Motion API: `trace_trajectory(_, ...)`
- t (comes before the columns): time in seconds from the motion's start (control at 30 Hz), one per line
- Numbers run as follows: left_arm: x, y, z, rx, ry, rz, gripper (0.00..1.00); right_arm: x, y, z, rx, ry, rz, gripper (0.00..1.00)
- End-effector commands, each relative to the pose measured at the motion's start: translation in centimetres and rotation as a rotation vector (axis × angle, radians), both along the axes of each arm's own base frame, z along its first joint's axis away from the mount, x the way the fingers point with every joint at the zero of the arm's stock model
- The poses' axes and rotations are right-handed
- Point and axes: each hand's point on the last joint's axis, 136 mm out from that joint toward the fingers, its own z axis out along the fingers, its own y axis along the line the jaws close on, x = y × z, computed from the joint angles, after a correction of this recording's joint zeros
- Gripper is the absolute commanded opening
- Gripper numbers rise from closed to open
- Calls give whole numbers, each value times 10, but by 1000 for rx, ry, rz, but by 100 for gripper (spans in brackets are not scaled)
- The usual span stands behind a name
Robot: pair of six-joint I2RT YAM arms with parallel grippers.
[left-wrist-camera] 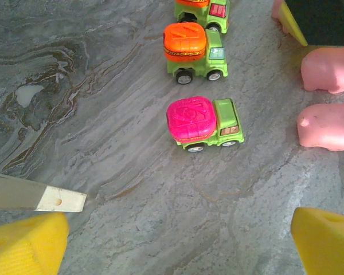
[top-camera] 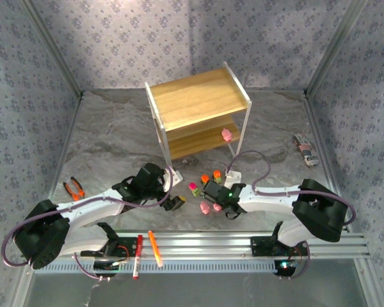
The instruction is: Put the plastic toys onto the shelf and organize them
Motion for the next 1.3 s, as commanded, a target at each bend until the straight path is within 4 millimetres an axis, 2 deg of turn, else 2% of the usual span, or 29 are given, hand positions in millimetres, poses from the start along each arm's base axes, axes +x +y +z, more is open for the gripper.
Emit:
trace_trajectory(0.0, 4, -5, 8, -13, -26, -11, 100, -9, -6, -11, -30, 5, 3, 43)
trace_trajectory(0.13, 4, -5, 8, -11, -26, -10, 100, -13, -8, -16, -29, -34, -12, 43)
trace_trajectory(0.33, 4, -5, 8, -12, -28, -9, 100, -10, -10, -12, -34, -71, -30, 43)
trace_trajectory(0.6, 4, -5, 8, -10, -29, -8, 99, -12, -16, -7, -35, -74, -40, 34)
trace_trajectory(0.77, 5, -5, 8, -12, -30, -9, 100, -10, -16, -2, -34, -82, -38, 33)
trace_trajectory(1.27, 6, -5, 8, -9, -34, -6, 100, -4, -15, 34, -20, -123, 6, 32)
